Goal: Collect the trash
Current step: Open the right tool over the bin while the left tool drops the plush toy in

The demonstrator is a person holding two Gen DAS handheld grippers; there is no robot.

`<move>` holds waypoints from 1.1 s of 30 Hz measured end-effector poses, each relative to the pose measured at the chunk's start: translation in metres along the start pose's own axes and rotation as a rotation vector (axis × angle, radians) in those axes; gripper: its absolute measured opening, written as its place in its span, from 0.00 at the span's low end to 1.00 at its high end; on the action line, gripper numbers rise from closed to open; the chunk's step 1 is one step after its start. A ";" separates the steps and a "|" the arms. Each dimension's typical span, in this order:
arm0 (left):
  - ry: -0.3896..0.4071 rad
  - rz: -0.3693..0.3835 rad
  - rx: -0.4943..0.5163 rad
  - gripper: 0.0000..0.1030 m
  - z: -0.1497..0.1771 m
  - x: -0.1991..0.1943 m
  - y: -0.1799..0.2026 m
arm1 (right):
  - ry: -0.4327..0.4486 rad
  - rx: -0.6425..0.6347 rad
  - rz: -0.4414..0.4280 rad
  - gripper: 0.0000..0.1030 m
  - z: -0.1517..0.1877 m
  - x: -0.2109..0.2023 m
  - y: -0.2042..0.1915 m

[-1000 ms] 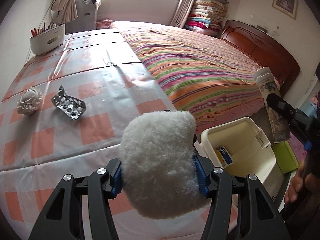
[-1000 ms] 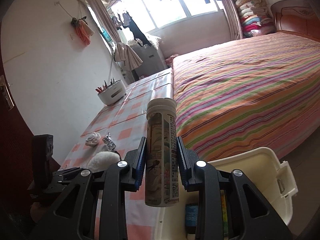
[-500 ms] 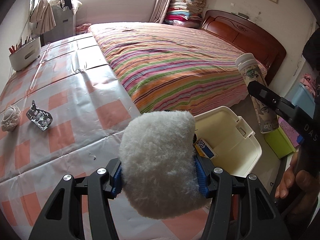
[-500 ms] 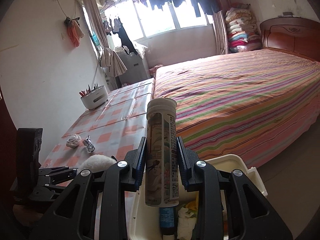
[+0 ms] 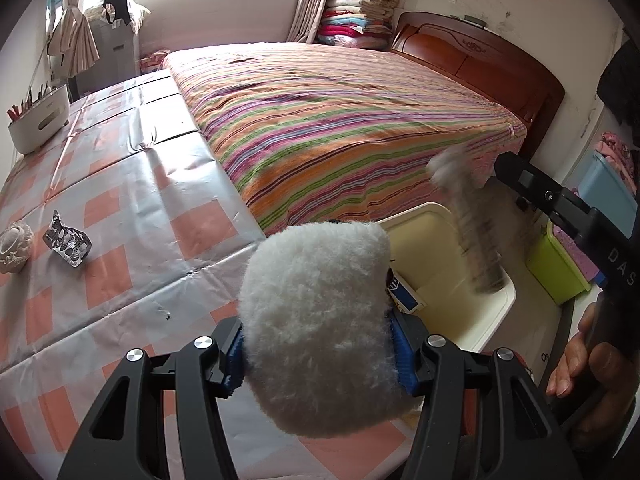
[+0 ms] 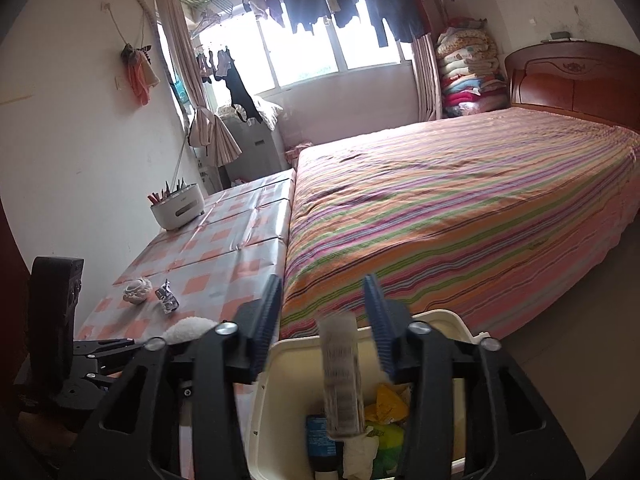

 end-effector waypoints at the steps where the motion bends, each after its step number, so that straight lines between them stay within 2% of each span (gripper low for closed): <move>1: -0.001 0.001 0.000 0.54 0.000 0.000 0.001 | 0.005 0.006 0.000 0.60 0.000 -0.001 0.001; 7: -0.006 0.009 0.006 0.54 0.000 0.004 0.006 | 0.070 0.070 0.021 0.69 -0.007 -0.019 0.019; 20: -0.026 0.035 0.039 0.55 -0.003 0.019 0.030 | 0.212 0.249 0.067 0.71 -0.012 -0.056 0.065; 24: -0.036 0.044 0.059 0.56 -0.004 0.027 0.043 | 0.218 0.270 0.071 0.72 -0.012 -0.056 0.071; 27: -0.048 0.056 0.068 0.60 -0.004 0.031 0.052 | 0.221 0.278 0.070 0.72 -0.011 -0.052 0.069; 29: -0.055 0.058 0.069 0.67 -0.004 0.033 0.056 | 0.227 0.279 0.068 0.73 -0.012 -0.051 0.068; 31: -0.047 0.039 0.070 0.74 -0.004 0.032 0.059 | 0.231 0.280 0.077 0.74 -0.011 -0.050 0.069; 33: -0.036 0.019 0.077 0.77 -0.003 0.031 0.059 | 0.233 0.288 0.073 0.74 -0.009 -0.050 0.069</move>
Point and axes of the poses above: each gripper's, at about its wrist camera, not at the fingertips, and x roughly the way its jaws point, y to its right, z to its underside, the point moved 2 cm from there along x, roughly the way its jaws point, and after that the axes turned 6 degrees about -x, right-handed, at the moved point
